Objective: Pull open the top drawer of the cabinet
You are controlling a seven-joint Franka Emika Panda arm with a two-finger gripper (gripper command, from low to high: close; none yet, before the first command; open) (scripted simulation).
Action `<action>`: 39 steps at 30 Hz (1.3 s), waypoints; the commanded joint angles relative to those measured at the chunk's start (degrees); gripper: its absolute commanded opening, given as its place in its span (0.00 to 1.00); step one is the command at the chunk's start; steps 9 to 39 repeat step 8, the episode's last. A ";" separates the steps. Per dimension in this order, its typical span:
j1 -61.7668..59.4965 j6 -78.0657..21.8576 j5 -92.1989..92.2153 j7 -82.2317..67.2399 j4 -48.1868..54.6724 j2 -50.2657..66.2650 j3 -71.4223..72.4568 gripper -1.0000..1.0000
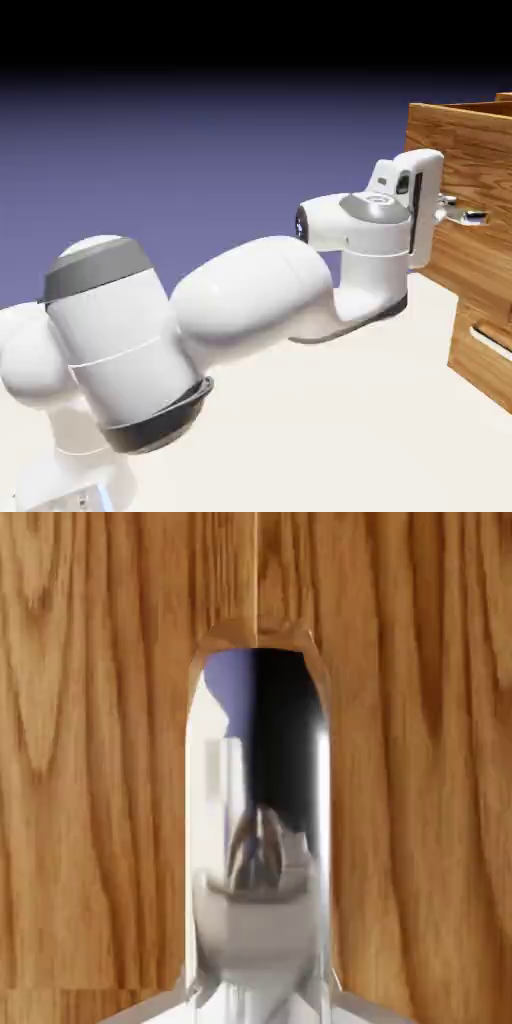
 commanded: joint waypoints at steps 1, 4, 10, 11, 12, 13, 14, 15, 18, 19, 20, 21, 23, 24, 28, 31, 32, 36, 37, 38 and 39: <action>-2.08 -0.13 0.18 0.22 -1.95 0.14 1.11 0.00; -8.30 -0.43 0.89 0.14 -7.78 1.29 4.53 0.00; -6.08 -3.65 3.05 -9.41 -8.59 9.28 5.31 0.00; -6.08 -3.65 3.05 -9.41 -8.59 9.28 5.31 0.00; -6.08 -3.65 3.05 -9.41 -8.59 9.28 5.31 0.00; -6.08 -3.65 3.05 -9.41 -8.59 9.28 5.31 0.00; -6.08 -3.65 3.05 -9.41 -8.59 9.28 5.31 0.00; -6.08 -3.65 3.05 -9.41 -8.59 9.28 5.31 0.00; -6.08 -3.65 3.05 -9.41 -8.59 9.28 5.31 0.00; -6.08 -3.65 3.05 -9.41 -8.59 9.28 5.31 0.00; -6.08 -3.65 3.05 -9.41 -8.59 9.28 5.31 0.00; -6.08 -3.65 3.05 -9.41 -8.59 9.28 5.31 0.00; -6.08 -3.65 3.05 -9.41 -8.59 9.28 5.31 0.00; -6.08 -3.65 3.05 -9.41 -8.59 9.28 5.31 0.00; -6.08 -3.65 3.05 -9.41 -8.59 9.28 5.31 0.00; -6.08 -3.65 3.05 -9.41 -8.59 9.28 5.31 0.00; -6.08 -3.65 3.05 -9.41 -8.59 9.28 5.31 0.00; -6.08 -3.65 3.05 -9.41 -8.59 9.28 5.31 0.00; -6.08 -3.65 3.05 -9.41 -8.59 9.28 5.31 0.00; -6.08 -3.65 3.05 -9.41 -8.59 9.28 5.31 0.00; -6.08 -3.65 3.05 -9.41 -8.59 9.28 5.31 0.00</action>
